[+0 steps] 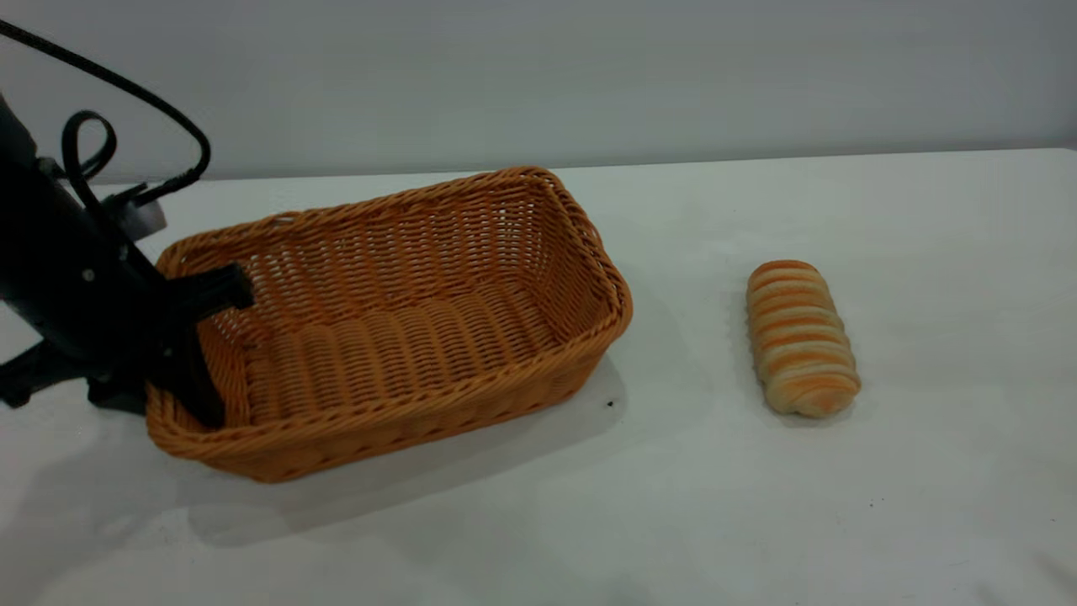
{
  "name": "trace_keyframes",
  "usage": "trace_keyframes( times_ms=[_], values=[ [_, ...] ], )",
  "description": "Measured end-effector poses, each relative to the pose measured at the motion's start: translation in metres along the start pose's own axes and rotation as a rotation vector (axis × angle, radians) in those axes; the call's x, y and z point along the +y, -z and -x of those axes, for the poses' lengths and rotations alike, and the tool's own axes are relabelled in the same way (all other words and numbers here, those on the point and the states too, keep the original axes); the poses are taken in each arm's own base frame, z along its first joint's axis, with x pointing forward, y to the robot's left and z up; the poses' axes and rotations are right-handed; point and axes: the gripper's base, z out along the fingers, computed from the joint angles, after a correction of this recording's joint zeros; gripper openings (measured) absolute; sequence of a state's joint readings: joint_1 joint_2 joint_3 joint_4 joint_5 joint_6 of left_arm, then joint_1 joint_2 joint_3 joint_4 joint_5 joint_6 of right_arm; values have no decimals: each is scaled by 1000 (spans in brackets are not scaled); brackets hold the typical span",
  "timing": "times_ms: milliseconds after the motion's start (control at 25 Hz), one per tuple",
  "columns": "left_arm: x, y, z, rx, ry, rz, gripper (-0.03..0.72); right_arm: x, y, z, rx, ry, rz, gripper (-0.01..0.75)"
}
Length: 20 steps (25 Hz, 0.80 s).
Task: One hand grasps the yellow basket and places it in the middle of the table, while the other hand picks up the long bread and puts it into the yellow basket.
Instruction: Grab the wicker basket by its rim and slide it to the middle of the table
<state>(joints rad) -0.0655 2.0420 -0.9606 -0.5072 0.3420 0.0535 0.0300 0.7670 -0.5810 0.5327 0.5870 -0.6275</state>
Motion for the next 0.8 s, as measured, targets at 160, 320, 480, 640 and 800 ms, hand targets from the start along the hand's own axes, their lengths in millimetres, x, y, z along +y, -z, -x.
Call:
trace_keyframes(
  times_ms=[160, 320, 480, 640, 800],
  values=[
    [-13, 7, 21, -5, -101, -26, 113, 0, 0, 0, 3, 0, 2, 440],
    [-25, 2, 43, 56, -181, -31, 113, 0, 0, 0, 3, 0, 2, 440],
    [-38, -6, 62, 92, -235, -30, 113, 0, 0, 0, 4, 0, 3, 440],
    [-50, -6, 73, 94, -274, -37, 113, 0, 0, 0, 4, 0, 3, 440],
    [-56, -4, 74, 103, -300, -45, 113, 0, 0, 0, 4, 0, 3, 440]
  ],
)
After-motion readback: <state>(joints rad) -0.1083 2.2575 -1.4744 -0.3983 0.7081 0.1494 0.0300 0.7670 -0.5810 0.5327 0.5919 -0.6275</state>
